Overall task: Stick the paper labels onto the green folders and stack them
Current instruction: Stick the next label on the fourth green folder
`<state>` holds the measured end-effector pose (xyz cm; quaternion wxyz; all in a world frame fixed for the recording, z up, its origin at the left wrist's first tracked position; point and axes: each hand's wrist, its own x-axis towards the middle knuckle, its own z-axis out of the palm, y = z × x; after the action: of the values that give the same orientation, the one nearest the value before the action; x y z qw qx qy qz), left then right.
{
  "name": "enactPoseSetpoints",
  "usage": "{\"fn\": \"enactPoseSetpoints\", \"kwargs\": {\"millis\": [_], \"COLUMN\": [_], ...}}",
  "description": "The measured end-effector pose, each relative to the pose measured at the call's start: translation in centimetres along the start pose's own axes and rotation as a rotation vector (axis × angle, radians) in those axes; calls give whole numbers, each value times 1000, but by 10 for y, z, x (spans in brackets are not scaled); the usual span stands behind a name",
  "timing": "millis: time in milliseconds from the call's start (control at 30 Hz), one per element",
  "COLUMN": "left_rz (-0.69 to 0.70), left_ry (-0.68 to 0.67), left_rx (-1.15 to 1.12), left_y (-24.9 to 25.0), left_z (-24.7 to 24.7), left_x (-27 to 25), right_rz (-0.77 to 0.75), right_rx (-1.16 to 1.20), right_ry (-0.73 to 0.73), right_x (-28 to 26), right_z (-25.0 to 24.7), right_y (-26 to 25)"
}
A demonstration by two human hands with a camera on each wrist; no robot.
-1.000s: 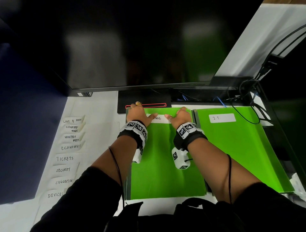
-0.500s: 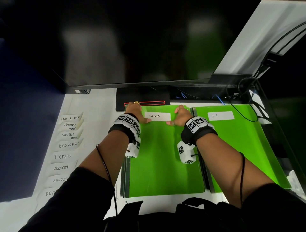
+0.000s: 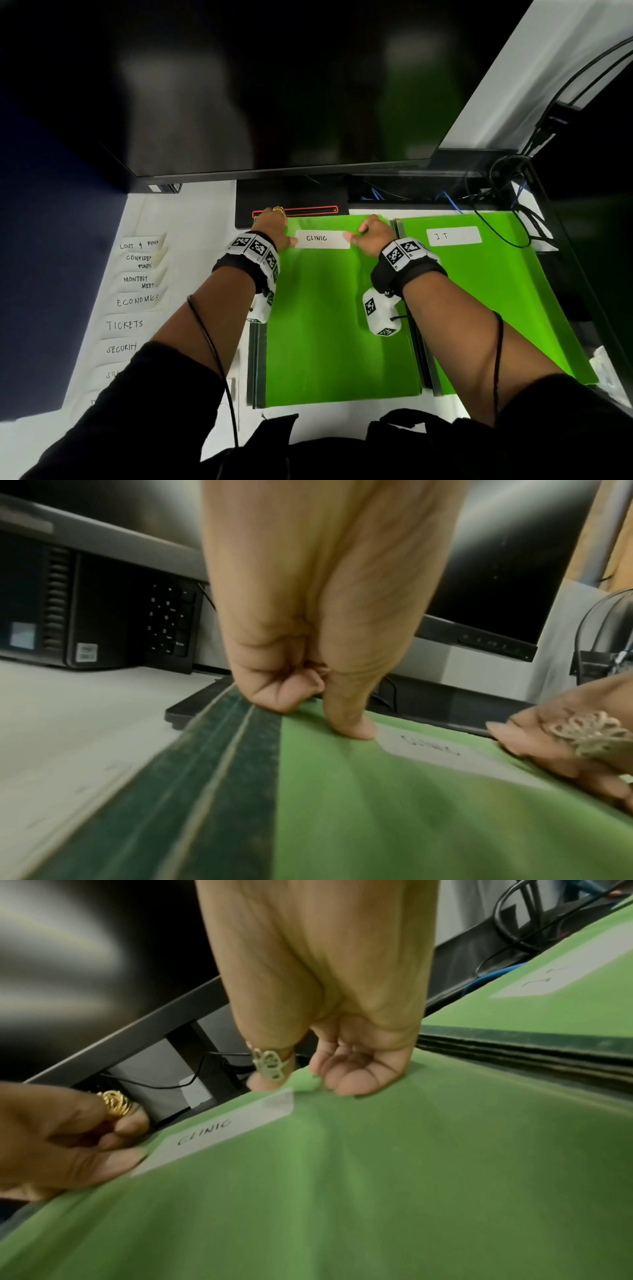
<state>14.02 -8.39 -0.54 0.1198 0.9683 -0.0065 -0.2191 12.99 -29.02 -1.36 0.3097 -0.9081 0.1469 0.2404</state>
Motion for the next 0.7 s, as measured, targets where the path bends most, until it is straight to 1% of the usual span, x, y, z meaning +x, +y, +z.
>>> {"fn": "enactPoseSetpoints", "kwargs": {"millis": [67, 167, 300, 467, 600, 700], "left_rz": [-4, -51, -61, -33, -25, -36], "left_ry": [-15, -26, 20, 15, 10, 12], "left_rx": [-4, 60, 154, 191, 155, 137], "left_y": [0, 7, 12, 9, 9, 10], "left_z": [-1, 2, 8, 8, 6, 4], "left_x": [-1, -2, -1, 4, 5, 5], "right_rz": [27, 24, 5, 14, 6, -28], "right_rx": [-26, -107, -187, -154, -152, -141], "right_ry": [-26, 49, 95, 114, 127, 129], "right_x": [-2, -3, 2, 5, 5, 3], "right_z": [4, 16, 15, 14, 12, 13], "right_y": [-6, -11, -9, -7, -7, -4]}}
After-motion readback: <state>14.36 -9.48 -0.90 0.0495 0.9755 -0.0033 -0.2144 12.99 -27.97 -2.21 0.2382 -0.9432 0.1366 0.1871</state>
